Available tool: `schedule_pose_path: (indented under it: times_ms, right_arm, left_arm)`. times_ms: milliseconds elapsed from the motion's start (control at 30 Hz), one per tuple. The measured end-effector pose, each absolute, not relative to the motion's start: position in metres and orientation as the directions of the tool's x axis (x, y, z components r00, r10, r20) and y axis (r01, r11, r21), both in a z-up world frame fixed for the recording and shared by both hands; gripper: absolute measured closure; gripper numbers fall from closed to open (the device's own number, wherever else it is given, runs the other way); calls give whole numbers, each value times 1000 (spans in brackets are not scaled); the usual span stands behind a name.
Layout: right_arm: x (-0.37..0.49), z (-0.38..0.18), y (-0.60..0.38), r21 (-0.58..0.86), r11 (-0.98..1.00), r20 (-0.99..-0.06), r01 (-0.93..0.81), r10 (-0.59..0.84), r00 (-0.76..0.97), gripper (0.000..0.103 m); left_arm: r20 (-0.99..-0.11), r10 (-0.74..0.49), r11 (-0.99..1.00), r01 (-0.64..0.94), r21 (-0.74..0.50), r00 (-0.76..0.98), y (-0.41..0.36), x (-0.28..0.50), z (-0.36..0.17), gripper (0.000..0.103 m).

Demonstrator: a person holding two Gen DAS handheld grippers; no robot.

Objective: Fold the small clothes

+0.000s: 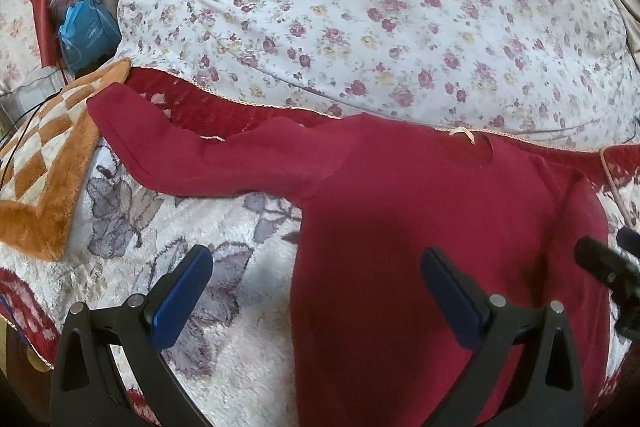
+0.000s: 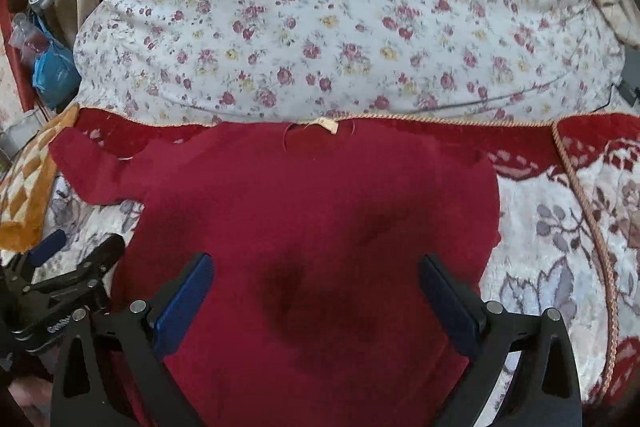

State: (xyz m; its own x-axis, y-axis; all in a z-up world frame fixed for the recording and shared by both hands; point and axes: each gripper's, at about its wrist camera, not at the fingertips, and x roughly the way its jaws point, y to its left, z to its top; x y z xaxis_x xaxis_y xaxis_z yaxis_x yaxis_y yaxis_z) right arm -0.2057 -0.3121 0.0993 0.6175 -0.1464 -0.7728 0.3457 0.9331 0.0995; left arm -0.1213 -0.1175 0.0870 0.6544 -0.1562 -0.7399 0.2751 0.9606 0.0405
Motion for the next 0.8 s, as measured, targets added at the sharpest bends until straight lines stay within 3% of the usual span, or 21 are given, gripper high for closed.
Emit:
schedule_pose_path:
  times_ms: [800]
  right_arm:
    - [-199,86,-309,33,938,-786,344,-188,588,0]
  left_arm:
    - [-742,-154,956,287,53,653,-126,-118,81,0]
